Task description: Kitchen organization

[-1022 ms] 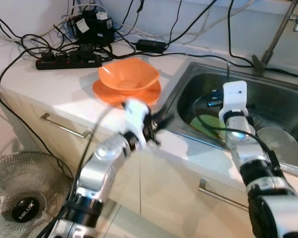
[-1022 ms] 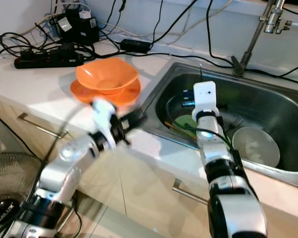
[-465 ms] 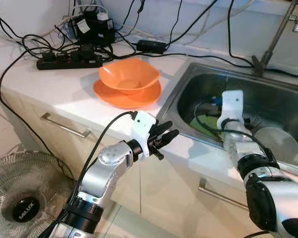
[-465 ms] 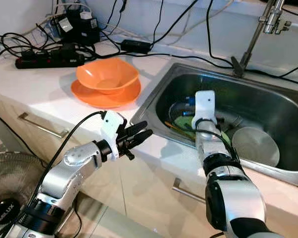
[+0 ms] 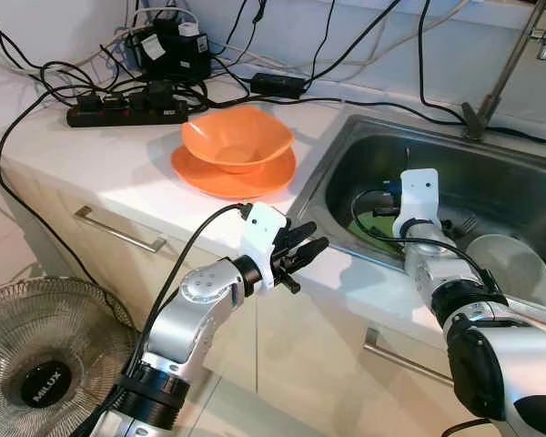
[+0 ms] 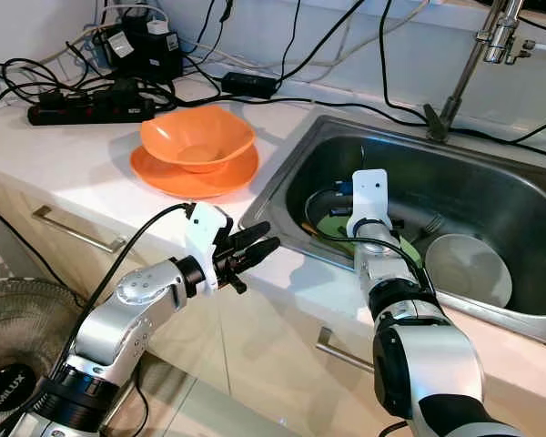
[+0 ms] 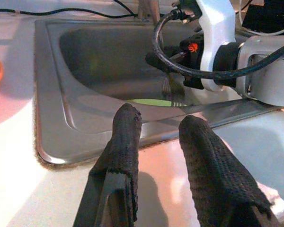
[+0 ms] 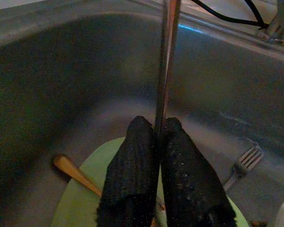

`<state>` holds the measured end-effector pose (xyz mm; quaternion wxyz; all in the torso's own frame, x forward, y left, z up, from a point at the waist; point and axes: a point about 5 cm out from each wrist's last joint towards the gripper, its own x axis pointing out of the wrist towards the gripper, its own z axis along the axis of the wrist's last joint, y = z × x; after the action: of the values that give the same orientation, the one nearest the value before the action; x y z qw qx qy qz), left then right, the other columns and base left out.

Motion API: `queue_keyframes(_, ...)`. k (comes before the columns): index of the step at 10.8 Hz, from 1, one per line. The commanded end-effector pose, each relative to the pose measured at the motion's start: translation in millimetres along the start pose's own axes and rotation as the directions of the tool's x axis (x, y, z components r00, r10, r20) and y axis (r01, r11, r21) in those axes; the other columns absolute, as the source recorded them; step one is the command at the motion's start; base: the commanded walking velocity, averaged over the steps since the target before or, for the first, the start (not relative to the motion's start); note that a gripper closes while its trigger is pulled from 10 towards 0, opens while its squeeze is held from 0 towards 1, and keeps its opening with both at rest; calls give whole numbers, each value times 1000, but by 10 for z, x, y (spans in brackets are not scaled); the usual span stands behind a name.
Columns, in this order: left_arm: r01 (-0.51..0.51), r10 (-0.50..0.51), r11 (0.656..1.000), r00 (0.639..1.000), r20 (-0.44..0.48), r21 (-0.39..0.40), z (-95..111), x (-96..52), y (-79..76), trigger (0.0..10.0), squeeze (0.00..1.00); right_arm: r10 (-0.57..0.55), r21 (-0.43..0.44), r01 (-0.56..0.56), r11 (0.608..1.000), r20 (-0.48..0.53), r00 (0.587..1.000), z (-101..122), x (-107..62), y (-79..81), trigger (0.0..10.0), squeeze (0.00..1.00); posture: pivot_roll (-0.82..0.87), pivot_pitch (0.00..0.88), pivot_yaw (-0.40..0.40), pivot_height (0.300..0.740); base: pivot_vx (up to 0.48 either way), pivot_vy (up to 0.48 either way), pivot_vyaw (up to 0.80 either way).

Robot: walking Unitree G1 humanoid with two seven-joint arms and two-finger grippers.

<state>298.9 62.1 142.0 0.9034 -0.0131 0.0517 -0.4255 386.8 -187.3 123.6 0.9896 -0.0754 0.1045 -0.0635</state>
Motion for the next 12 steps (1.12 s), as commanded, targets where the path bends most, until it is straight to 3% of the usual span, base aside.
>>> queue_keyframes(1, -10, 10, 1000, 1000, -1, 10, 17, -23, 2, 10000, 0, 19, -6, -19, 1000, -20, 1000, -13, 1, 42, 10000, 949, 234, 12, -41, 740, 0, 0, 0)
queue_keyframes(2, -12, 12, 1000, 1000, 1, 9, 19, -21, 2, 10000, 0, 21, -11, -21, 1000, -17, 1000, -13, 0, 51, 10000, 263, 234, 9, -41, 740, 0, 0, 0)
queue_keyframes(3, -13, 13, 1000, 1000, 3, 7, 22, -18, -2, 10000, 0, 21, -15, -21, 1000, -16, 1000, -14, -1, 51, 10000, 0, 235, 8, -40, 740, 0, 0, 0)
queue_keyframes(5, -10, 10, 1000, 1000, 5, 7, 22, -21, -10, 10000, 0, 21, -29, -20, 999, 2, 1000, 14, 2, 52, 10000, 0, 229, 2, -37, 740, 0, 0, 0)
queue_keyframes(7, -33, 33, 999, 999, 35, 21, 62, -14, 10, 10000, 0, 29, -58, -24, 998, 99, 995, 156, 8, 74, 10000, 0, 222, 0, -33, 740, 0, 0, 0)
queue_keyframes(9, -95, 91, 994, 992, 83, 45, 117, -2, 54, 10000, 0, 64, -41, -55, 998, 248, 967, 390, -7, 133, 10000, 0, 206, 0, -30, 740, 0, 0, 0)
queue_keyframes(10, -131, 124, 990, 986, 107, 55, 134, 13, 79, 10000, 0, 69, -15, -68, 998, 356, 932, 545, -42, 145, 10000, 0, 194, 0, -30, 740, 0, 0, 0)
queue_keyframes(12, -205, 194, 975, 973, 123, 87, 125, 12, 148, 10000, 0, 113, -58, -96, 994, 466, 877, 625, -133, 187, 10000, 0, 183, 0, -30, 740, 0, 0, 0)
